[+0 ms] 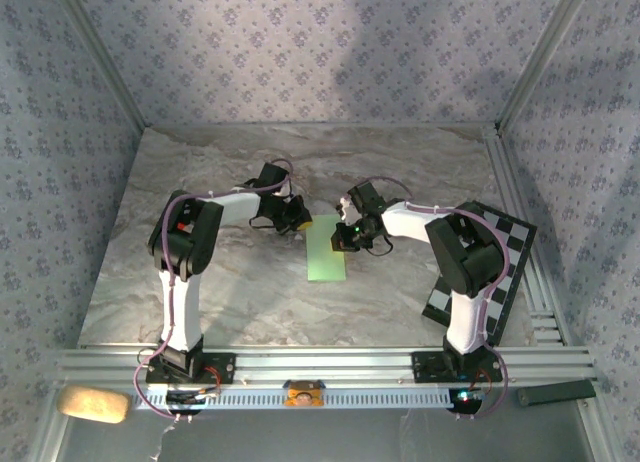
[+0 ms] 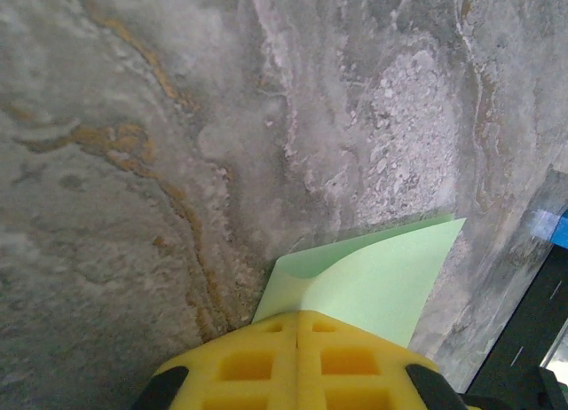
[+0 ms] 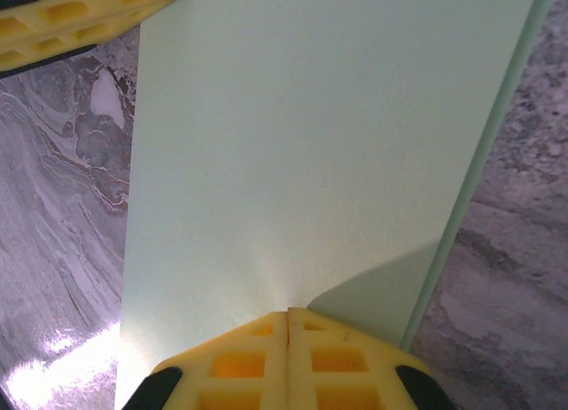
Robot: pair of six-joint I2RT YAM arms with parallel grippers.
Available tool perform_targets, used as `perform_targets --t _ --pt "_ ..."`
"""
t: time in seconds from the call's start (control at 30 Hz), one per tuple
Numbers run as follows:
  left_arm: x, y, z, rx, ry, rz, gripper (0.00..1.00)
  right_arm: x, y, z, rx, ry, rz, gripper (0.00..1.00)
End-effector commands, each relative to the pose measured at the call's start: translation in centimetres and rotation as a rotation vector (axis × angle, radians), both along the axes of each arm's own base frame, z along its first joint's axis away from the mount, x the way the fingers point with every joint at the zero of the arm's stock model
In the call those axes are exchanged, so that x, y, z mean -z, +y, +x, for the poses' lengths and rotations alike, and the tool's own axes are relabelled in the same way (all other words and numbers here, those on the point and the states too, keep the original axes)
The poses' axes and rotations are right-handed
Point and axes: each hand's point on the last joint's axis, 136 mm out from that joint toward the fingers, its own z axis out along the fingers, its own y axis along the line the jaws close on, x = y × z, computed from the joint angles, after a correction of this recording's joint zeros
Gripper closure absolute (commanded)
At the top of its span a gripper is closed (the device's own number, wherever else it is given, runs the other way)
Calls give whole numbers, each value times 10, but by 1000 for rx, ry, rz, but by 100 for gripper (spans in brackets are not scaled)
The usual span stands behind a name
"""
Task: Fold a paper plane with a square sheet of paper (pick it up from the middle)
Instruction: First fold the square sheet of paper in half at the center of the table.
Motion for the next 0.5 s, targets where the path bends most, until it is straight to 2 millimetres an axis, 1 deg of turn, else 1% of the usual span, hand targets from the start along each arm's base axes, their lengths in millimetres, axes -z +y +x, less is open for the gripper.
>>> perform_targets --t 0.0,0.2,0.37,0.47 --pt "31 43 31 -172 -18 162 96 49 -46 -46 5 185 -212 100" --pt "29 40 37 -177 -22 151 95 49 -46 -48 -10 189 -204 100" --pt "27 38 38 -170 -27 141 93 50 -47 -50 -16 193 -203 100" --pt "23 33 38 -154 -33 114 93 51 -48 -49 -14 195 -202 100"
